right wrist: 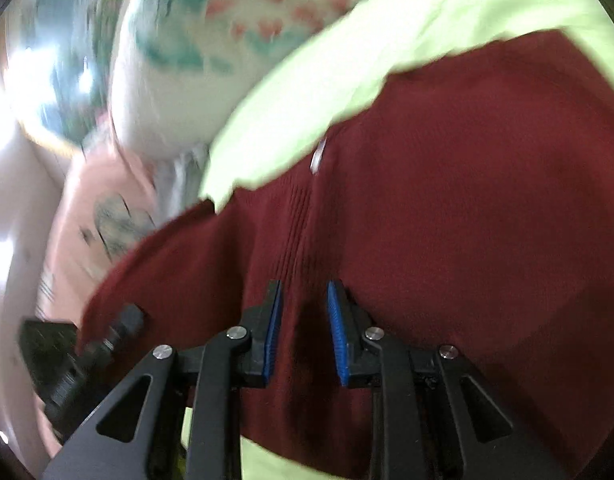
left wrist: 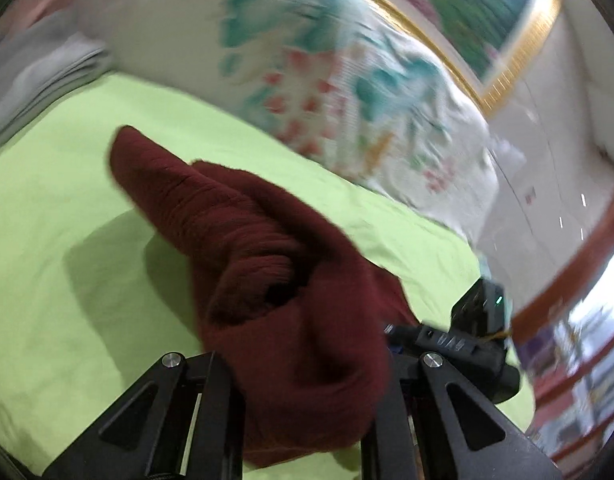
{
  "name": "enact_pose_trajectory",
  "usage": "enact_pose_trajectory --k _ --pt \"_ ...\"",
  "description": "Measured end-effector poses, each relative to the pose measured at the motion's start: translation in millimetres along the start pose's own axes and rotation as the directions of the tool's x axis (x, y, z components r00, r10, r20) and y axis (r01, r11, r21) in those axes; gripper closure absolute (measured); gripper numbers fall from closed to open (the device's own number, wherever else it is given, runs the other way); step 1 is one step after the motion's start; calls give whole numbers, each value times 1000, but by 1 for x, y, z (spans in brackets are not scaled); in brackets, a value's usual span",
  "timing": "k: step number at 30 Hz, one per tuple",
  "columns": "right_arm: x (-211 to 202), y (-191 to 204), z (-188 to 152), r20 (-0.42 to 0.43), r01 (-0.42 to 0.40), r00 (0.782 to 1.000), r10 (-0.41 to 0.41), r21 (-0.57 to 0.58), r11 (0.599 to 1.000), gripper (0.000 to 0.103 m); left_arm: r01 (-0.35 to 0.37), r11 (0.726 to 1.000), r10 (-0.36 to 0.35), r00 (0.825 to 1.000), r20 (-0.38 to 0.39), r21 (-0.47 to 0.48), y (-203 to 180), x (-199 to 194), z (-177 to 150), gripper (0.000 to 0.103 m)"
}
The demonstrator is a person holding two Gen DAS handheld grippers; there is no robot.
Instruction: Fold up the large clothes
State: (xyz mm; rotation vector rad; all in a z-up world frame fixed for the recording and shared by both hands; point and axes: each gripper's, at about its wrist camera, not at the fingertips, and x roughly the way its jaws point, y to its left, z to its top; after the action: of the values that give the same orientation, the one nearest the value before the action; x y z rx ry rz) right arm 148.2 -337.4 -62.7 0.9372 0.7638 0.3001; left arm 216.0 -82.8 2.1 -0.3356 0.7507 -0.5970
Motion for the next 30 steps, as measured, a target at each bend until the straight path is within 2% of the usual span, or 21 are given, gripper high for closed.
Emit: enact_pose_trajectory --k 1,2,4,5,7,10,17,21,22,23,24,25,28,30 --pt "-14 -7 5 23 -32 999 31 34 999 72 8 999 -8 1000 -12 34 -16 9 -3 91" --pt "-28 -16 10 42 -67 997 65 70 995 57 16 997 -14 1000 -27 72 -32 21 -6 91" --pt "-45 -28 17 63 -128 991 122 114 985 37 37 988 -25 996 -82 147 -65 49 -22 91" --pt "-51 -34 20 71 -141 989 132 129 982 35 38 983 -19 994 -106 179 -76 61 -30 91" --pt "-56 -39 25 62 -146 988 138 141 979 33 20 968 19 988 -155 248 -93 86 -49 91" --pt "-50 -42 26 22 -126 992 124 137 983 32 -5 959 57 982 -177 282 -95 101 -65 91" --pt "-27 -20 28 -54 -101 993 103 35 994 32 10 967 29 989 -148 253 -82 85 -56 91" --pt "8 -5 39 -112 -38 993 37 -7 999 32 19 967 20 989 -149 254 -79 82 -57 91" --pt "15 -6 42 -122 -26 992 26 -3 1000 32 18 967 21 988 -150 253 -80 83 -57 91" --pt "25 -8 46 -140 -21 990 21 0 1000 42 17 967 22 988 -152 253 -80 83 -57 91" --pt "31 -8 49 -153 -20 988 19 -2 1000 55 17 967 23 988 -152 256 -81 82 -57 91" --pt "36 -7 52 -166 -1 986 0 -10 1000 78 13 965 27 988 -151 261 -83 82 -57 91" --pt "27 8 61 -139 2 990 -14 -82 997 83 21 958 18 991 -132 287 -99 78 -51 91" --pt "4 22 68 -88 -8 996 -5 -145 989 83 55 953 -20 993 -118 299 -115 75 -45 91"
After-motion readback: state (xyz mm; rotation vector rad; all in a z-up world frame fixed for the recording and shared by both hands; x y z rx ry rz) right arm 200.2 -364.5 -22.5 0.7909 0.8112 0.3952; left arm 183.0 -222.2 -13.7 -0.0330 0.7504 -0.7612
